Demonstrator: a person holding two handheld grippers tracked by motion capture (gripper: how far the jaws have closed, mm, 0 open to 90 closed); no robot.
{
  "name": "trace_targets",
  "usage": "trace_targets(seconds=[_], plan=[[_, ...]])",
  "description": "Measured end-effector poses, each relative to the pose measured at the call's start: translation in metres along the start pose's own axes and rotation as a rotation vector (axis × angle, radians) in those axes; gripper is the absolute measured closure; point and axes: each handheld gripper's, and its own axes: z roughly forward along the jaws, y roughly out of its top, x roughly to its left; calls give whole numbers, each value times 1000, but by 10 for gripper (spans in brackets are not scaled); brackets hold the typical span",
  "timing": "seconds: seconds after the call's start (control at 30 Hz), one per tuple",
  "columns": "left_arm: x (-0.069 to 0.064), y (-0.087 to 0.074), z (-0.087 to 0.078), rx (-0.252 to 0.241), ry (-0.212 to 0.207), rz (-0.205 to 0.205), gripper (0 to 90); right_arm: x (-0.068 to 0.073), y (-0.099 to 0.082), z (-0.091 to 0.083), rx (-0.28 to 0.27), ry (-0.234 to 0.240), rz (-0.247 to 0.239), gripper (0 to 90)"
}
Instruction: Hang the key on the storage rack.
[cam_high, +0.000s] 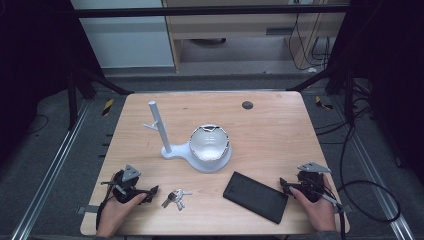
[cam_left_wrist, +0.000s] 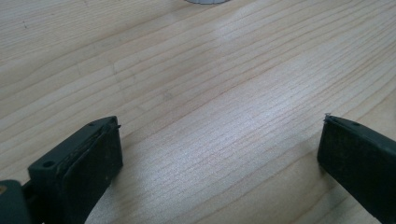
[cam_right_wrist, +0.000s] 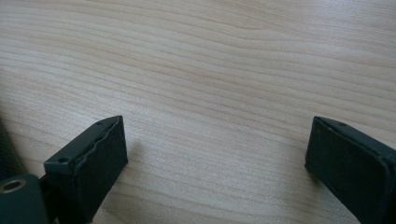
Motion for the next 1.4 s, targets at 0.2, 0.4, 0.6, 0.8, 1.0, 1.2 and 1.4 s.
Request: trace_targets(seconds=[0.2,0.4,0.6,0.8,1.0,1.2,1.4], plan=[[-12,11,-4,49,-35,36,135,0,0,0,0,5,-3,56],[-35,35,-12,186,-53,78,169,0,0,0,-2,6,-5,55],[-62,54,-14,318,-75,148,171,1,-1,-1,-2,8,-6,56],[-86,61,-7,415,-82,217,188,1,-1,0,-1,10,-9,53],[-90,66,-5,450,-80,223,305,1,-1,-1,-1,14,-15,52],[-92,64,0,481,-77,246,382,1,-1,0,-1,14,-15,51],[-92,62,-1,481,-79,246,434,1,-1,0,-1,14,-16,51]])
